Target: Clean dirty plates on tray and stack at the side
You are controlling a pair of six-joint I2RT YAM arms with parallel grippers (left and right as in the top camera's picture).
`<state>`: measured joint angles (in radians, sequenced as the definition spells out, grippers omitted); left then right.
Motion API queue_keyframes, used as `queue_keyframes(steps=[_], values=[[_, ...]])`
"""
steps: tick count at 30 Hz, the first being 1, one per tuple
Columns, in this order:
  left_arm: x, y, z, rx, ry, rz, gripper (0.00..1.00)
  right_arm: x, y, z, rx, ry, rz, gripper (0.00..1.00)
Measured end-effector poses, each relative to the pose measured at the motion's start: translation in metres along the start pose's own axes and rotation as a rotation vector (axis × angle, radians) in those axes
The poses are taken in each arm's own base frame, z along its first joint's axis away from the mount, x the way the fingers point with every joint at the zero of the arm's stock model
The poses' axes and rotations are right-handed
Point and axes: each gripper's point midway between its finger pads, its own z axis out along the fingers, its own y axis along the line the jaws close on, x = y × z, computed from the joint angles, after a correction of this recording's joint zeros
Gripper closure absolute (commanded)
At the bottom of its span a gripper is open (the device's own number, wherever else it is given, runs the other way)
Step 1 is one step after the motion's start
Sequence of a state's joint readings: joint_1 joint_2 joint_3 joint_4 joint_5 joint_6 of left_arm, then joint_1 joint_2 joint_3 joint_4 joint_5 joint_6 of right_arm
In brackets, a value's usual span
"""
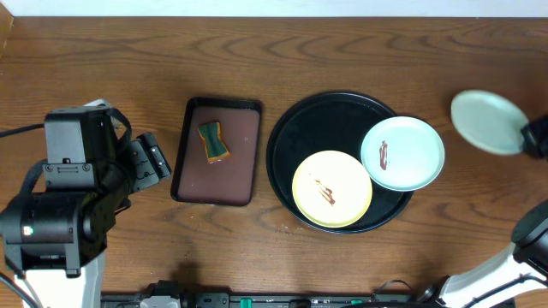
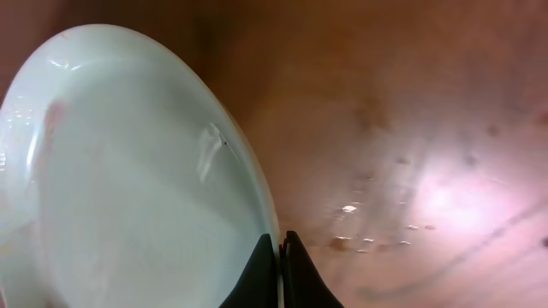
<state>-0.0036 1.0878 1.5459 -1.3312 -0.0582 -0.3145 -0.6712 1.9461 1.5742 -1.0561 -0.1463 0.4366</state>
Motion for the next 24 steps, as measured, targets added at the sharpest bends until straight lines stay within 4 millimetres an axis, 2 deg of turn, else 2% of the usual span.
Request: queue_keyframes(steps=[7,11,12,13,15,17,19,20,24], values=[[-0.001,0.0,0.0,0.001,-0.002,0.0,0.18,0.04,-0.026,0.05,0.052,0.097,-0.016,0.99],[-0.001,0.0,0.0,0.001,-0.002,0.0,0.18,0.046,-0.03,0.057,0.058,0.109,-0.015,0.99],[-0.001,0.0,0.0,0.001,-0.002,0.0,0.18,0.045,-0.03,0.057,0.057,0.105,-0.015,0.97],[-0.001,0.0,0.0,0.001,-0.002,0.0,0.18,0.044,-0.03,0.057,0.056,0.103,-0.013,0.81],[-0.001,0.0,0.0,0.001,-0.002,0.0,0.18,0.044,-0.031,0.057,0.06,0.102,-0.014,0.61],[-0.001,0.0,0.0,0.001,-0.002,0.0,0.18,0.043,-0.032,0.055,0.062,0.096,-0.02,0.5],[-0.001,0.0,0.0,0.001,-0.002,0.0,0.18,0.042,-0.03,0.05,0.057,0.081,-0.026,0.48],[-0.001,0.0,0.0,0.001,-0.002,0.0,0.18,0.039,-0.029,0.044,0.051,0.062,-0.029,0.51],[-0.001,0.0,0.0,0.001,-0.002,0.0,0.18,0.03,-0.003,0.002,-0.067,-0.05,-0.098,0.57]])
